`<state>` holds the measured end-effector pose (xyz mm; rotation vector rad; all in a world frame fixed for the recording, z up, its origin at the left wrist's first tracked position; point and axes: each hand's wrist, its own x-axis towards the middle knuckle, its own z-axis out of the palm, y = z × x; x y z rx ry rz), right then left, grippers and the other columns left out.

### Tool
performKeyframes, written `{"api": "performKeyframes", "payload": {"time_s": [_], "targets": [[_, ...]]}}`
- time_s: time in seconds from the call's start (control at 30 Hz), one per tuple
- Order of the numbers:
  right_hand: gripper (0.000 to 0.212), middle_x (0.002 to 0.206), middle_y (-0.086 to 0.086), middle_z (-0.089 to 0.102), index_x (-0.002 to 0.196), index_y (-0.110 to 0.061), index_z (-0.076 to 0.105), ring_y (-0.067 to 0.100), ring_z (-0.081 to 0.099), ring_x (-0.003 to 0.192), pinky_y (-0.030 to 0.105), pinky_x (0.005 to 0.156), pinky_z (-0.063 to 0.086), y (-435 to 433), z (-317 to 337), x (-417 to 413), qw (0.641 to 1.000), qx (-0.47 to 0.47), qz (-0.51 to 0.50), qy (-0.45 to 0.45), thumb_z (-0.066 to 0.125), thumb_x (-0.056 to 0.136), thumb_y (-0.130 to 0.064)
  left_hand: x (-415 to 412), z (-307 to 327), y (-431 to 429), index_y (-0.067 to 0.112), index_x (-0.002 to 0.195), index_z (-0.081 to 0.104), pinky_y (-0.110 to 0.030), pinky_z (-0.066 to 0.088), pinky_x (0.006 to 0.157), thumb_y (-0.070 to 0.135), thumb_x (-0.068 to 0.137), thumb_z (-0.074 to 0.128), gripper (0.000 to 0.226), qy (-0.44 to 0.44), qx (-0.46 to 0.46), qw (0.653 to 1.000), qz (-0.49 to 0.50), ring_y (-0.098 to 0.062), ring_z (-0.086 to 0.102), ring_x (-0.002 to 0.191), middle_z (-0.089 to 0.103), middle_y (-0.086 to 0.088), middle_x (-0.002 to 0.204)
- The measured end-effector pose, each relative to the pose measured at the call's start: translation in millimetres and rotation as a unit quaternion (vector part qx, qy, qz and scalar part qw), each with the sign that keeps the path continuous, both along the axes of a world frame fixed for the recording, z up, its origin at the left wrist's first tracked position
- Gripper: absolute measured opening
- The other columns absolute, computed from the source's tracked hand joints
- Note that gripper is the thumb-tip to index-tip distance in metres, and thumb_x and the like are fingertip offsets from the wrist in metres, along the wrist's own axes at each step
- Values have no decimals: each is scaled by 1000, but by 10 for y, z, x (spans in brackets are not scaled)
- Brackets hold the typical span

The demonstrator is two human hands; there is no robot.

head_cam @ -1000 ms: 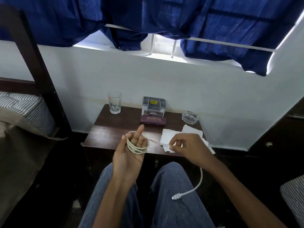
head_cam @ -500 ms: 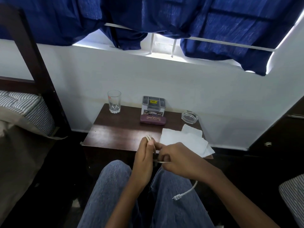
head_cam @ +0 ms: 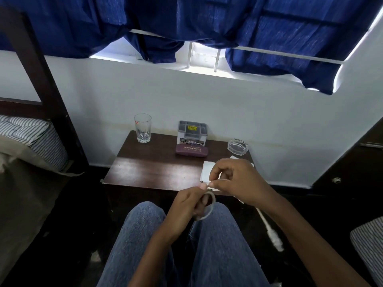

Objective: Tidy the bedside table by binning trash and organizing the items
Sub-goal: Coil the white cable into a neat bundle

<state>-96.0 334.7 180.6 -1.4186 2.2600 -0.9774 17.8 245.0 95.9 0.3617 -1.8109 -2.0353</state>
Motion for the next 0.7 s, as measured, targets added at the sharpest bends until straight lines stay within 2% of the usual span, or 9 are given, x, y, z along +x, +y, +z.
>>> {"api": "performKeyframes", "payload": {"time_s": [0.1,0.17,0.27,0.37,0.43,0.53,0.57,0.63,0.7], "targets": [[17,54,-14,62,71,-17,66,4,60,49,15,50,46,-3,-32,-37,996,-15,-6,-91,68,80,-2,-5,2,-26,18,57,47,-22,34,47,48,89,43,44,15,102,995,-14,-9,24,40,27,8,42],[12,63,-9,67,81,-13,69,8,62,55,18,50,47,-11,-85,-45,993,-17,-11,-118,63,84,-3,-10,14,-53,20,55,47,-20,32,44,48,89,47,45,38,224,974,-13,-5,20,35,24,9,39],[20,92,-2,70,104,-18,69,9,62,71,21,56,49,-35,-172,-19,986,0,0,-166,54,93,-11,-4,7,-124,17,55,48,-18,35,38,45,87,47,43,96,404,909,-32,-3,24,28,26,9,34],[24,93,-5,69,104,-30,66,9,62,79,23,61,51,-74,-232,66,965,-12,11,-263,48,96,-17,-4,-25,-174,16,57,52,-18,42,42,42,91,46,43,151,502,849,-65,-3,33,29,34,8,34],[20,91,0,70,101,-32,66,12,63,79,24,60,52,-89,-270,96,957,-20,15,-288,51,95,-20,-23,-27,-183,14,58,52,-18,47,46,42,92,46,44,143,525,837,-57,-3,35,30,36,7,36],[23,87,3,70,111,-16,68,7,61,68,17,53,48,-83,-344,82,964,-22,10,-266,58,91,-11,-60,-1,-163,12,59,52,-20,51,50,37,90,44,41,99,523,846,-25,-5,40,34,39,4,41],[23,84,2,69,111,-11,67,4,61,63,16,50,47,-82,-360,73,964,-24,0,-264,57,90,-6,-68,3,-156,10,61,53,-21,53,52,35,88,45,38,88,515,852,-22,-7,43,35,41,3,43],[23,78,0,69,105,-14,69,2,60,56,16,47,47,-86,-378,63,964,-31,-21,-263,55,91,-3,-67,7,-154,7,64,59,-27,57,59,33,88,48,36,64,483,873,-18,-11,51,42,48,-1,47],[26,77,1,69,99,-20,70,5,61,59,18,50,49,-93,-391,42,970,-33,-40,-237,55,90,-1,-50,-14,-175,4,74,65,-33,57,70,31,92,46,38,19,410,912,0,-14,57,54,56,-6,58]]}}
